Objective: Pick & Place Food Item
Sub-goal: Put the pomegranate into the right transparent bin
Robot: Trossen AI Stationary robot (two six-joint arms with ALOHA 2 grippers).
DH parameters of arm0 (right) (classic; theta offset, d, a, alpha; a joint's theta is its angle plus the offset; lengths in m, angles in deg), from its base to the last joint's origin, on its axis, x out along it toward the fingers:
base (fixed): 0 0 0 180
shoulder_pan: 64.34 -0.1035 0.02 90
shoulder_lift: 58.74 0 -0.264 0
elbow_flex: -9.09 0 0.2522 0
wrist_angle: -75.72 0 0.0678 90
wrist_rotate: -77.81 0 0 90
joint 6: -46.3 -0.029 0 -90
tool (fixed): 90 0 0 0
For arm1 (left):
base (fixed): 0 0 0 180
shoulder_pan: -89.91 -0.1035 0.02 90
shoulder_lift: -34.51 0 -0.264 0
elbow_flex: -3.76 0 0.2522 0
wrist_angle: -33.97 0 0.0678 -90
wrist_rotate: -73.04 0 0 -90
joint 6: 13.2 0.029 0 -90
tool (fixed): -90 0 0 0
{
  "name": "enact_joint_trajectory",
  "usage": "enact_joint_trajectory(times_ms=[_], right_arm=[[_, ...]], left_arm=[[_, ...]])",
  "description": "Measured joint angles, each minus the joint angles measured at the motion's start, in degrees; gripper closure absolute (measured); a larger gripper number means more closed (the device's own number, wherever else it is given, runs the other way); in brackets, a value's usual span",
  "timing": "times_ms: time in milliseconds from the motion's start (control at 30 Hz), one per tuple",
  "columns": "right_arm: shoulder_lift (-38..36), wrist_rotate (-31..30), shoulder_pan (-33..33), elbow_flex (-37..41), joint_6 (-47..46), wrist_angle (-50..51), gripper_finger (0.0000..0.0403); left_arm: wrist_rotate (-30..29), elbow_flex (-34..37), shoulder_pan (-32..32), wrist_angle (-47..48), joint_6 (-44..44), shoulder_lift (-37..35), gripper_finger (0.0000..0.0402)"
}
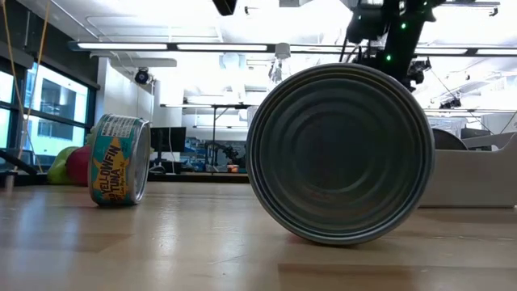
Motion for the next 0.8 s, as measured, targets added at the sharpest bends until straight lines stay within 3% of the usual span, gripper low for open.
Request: enact_joint_trajectory(times_ms=[200,400,667,800], right_arm=[[0.31,-0.18,0.85,0.0,-0.74,-0.77,0.0082],[-3.99,0.51,-5.62,0.0,6.7,-2.39,0.0081],[-6.21,2.13,-21.52,-0.02,4.66,-6.62,0.0081],[-6.1,8.18,-29.59,0.29,3.49,-9.32,0.0081]], left_arm=[[0.01,0.0,-0.21,3.03,4.66,0.0,0.0088],[-1.05,0.0,-2.86,9.08,9.54,-1.16,0.0088],[-22.67,0.0,-2.89,26.29,14.64,-7.11,0.0088],[-25.61,-0.04,-1.26,41.38,7.88,-14.43,0.0088]])
